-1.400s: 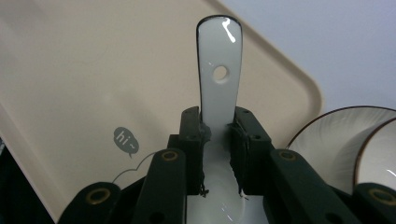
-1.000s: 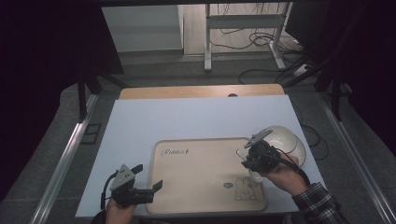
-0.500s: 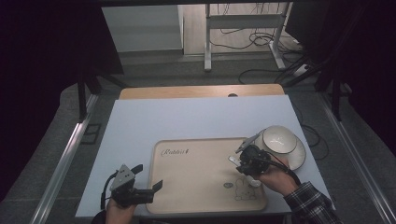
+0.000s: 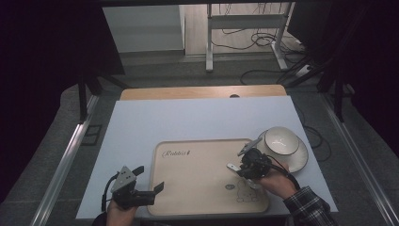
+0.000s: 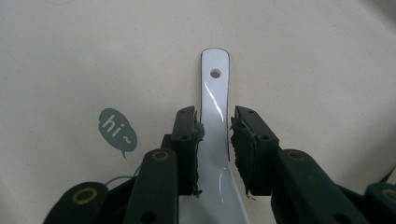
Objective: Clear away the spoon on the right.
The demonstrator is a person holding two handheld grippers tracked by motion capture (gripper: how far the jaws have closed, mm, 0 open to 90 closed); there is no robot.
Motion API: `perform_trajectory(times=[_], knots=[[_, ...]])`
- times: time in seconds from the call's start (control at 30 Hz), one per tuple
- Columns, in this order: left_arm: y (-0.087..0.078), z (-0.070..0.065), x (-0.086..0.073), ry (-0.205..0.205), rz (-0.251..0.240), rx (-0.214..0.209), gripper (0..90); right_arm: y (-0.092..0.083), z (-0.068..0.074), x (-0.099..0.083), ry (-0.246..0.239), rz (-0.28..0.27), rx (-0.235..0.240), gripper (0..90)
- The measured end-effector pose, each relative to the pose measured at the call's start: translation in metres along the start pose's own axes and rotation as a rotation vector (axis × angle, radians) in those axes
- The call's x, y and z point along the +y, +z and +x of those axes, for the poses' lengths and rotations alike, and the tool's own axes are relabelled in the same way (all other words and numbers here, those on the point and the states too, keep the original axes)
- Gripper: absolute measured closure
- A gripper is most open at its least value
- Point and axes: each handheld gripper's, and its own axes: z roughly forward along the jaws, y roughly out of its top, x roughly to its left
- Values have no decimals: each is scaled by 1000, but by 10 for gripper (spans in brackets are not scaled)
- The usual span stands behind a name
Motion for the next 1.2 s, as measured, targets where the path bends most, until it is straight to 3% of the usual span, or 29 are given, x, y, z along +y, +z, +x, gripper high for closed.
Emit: perform_trajectory(times=[0.27, 0.63, 0.77, 1.2], knots=[[0, 0, 0, 1, -1, 1, 35, -8, 0, -5, 12, -93, 3, 686], [0, 0, 0, 1, -2, 1, 35, -13, 7, -15, -8, -213, 25, 851], [0, 0, 0, 1, -2, 1, 35, -10, 10, -19, -12, -234, 29, 897], [-2, 0, 1, 4, -11, 1, 36, 2, 18, -30, -13, -223, 21, 900]])
